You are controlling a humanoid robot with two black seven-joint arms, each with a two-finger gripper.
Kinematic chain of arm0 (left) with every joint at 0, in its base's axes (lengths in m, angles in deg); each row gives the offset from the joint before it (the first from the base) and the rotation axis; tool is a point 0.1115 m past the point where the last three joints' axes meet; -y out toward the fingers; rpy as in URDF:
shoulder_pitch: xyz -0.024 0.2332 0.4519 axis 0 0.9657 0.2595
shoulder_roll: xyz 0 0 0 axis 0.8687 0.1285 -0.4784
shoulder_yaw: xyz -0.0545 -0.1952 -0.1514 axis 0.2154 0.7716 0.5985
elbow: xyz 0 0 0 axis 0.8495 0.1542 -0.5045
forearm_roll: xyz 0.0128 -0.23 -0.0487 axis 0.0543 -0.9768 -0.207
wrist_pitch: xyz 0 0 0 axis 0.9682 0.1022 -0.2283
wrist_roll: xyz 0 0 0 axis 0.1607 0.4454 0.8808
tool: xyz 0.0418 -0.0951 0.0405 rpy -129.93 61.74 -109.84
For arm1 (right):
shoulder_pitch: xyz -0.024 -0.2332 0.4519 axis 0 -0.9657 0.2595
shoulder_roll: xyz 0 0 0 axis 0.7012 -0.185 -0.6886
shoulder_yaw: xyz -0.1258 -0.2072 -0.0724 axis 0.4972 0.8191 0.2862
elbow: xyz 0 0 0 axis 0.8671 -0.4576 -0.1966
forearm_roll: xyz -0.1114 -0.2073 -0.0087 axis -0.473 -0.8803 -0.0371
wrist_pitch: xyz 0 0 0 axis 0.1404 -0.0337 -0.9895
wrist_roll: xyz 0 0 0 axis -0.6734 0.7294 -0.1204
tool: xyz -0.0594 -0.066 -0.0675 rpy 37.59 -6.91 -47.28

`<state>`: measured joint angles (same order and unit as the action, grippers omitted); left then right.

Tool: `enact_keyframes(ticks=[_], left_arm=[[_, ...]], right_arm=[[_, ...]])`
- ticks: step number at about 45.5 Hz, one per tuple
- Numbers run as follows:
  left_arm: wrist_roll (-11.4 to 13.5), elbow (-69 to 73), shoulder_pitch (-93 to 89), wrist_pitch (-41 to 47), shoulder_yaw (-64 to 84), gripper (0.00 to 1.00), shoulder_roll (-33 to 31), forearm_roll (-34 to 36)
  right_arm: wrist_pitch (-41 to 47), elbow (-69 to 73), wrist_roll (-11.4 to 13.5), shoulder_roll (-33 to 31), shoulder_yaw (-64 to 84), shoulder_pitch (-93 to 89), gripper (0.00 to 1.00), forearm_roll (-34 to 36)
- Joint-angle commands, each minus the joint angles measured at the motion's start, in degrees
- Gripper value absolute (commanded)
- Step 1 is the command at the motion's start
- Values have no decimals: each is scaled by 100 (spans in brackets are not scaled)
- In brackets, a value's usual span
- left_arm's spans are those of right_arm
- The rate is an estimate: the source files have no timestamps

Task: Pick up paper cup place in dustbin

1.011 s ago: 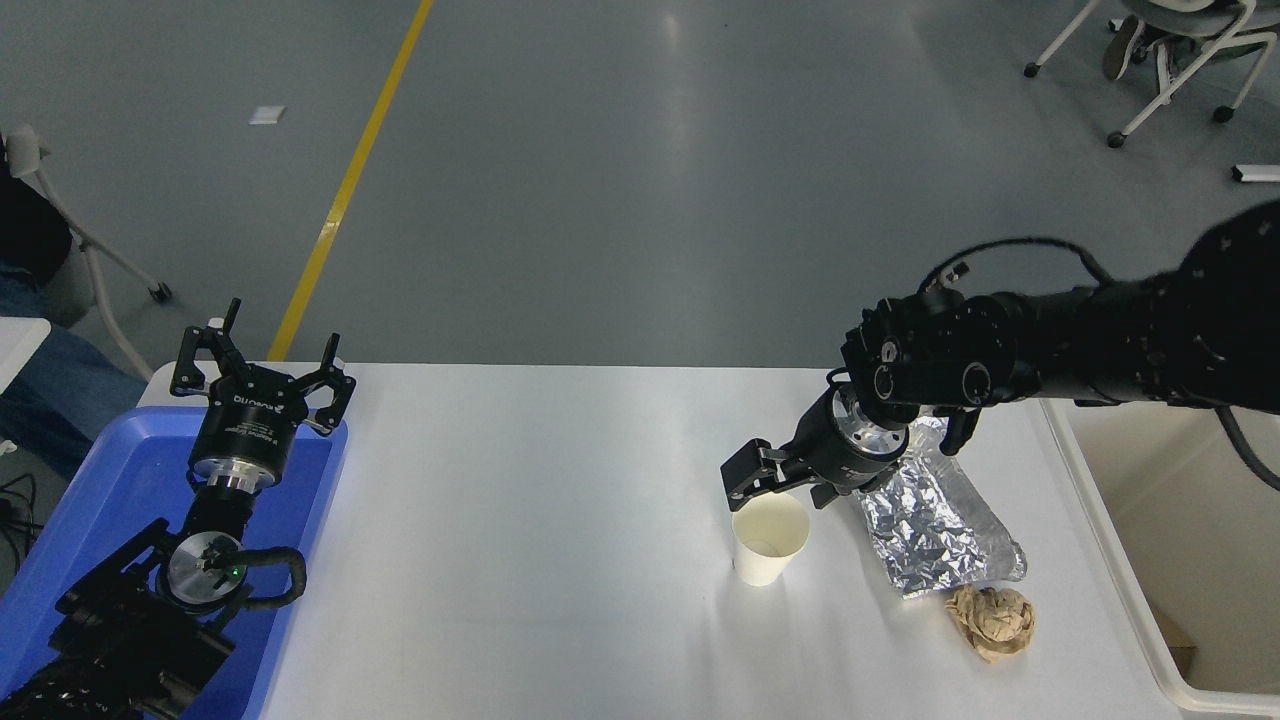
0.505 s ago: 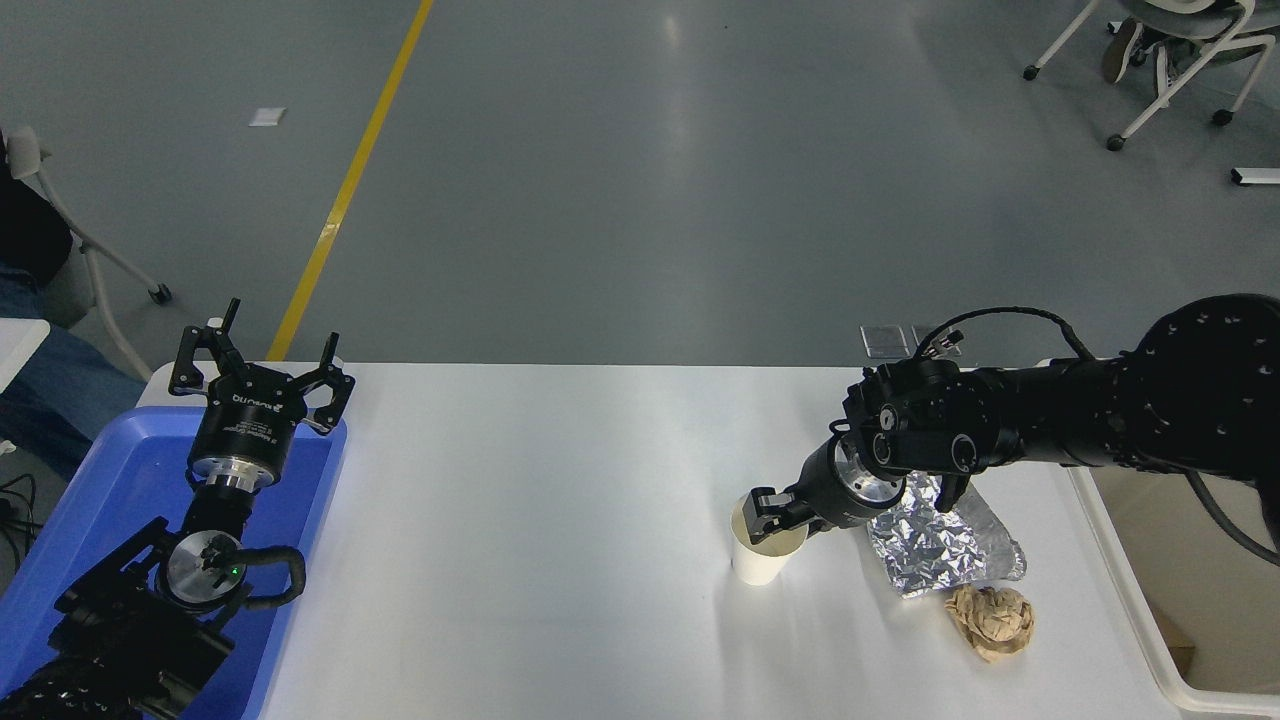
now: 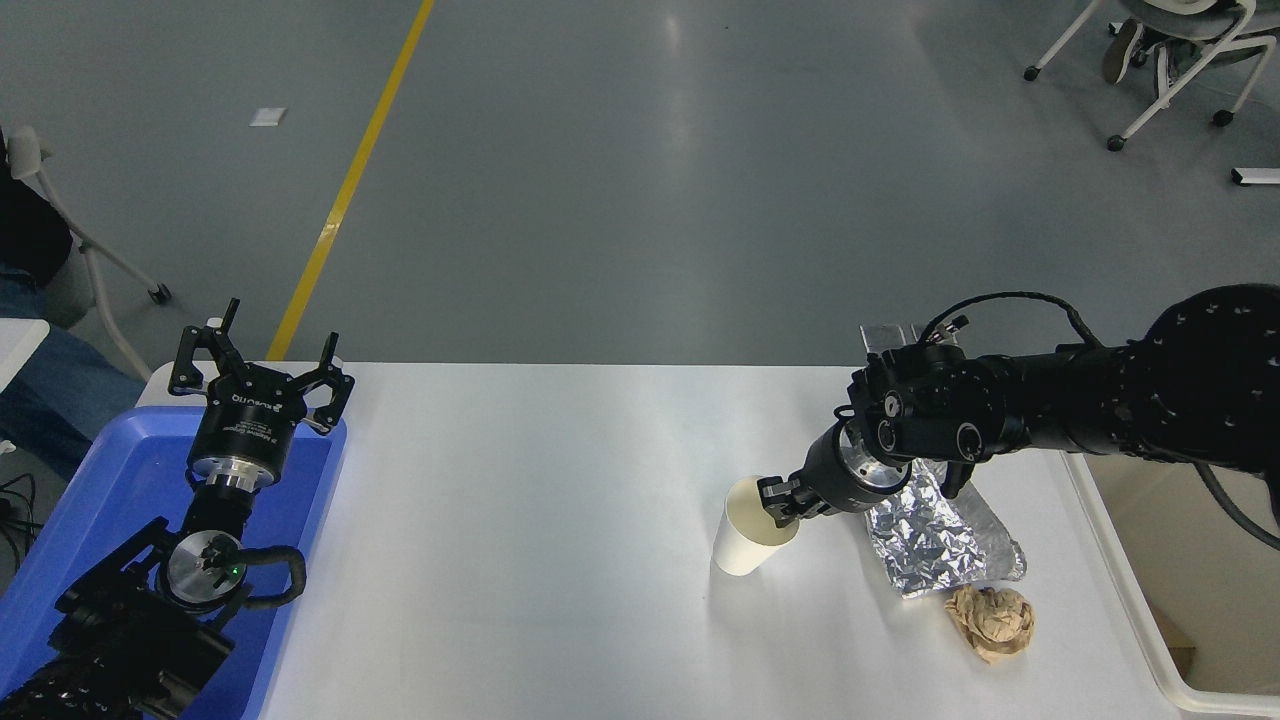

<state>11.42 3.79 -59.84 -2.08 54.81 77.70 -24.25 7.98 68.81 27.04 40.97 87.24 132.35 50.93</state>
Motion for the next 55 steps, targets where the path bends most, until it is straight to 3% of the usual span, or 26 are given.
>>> enact_keyframes(ticks=[1,10,20,37,44,55], left_arm=[[-2,-6,0,-7,4,100,6,2],[-2,-6,9,-7,4,100,-3,2],[-2,2,0,-7,4,100,6,2],[-2,-6,0,-7,-5,100,-3,2],[-2,-6,8,-7,-5,100,6,2],[-2,-6,0,-7,4,100,6,2]], right_arm=[[628,1084,-3,-782,284,1471,0,19],[1735,2333,-73,-1759,819,3791,0,124],[1841,2659,-152,-1619,1313,5551,0,625],[1841,2659,-108,-1478,1567,5727,0,608],[1841,2641,-117,-1890,1849,5631,0,-24],[1841,2106,-135,-3419,1849,4727,0,-1791]])
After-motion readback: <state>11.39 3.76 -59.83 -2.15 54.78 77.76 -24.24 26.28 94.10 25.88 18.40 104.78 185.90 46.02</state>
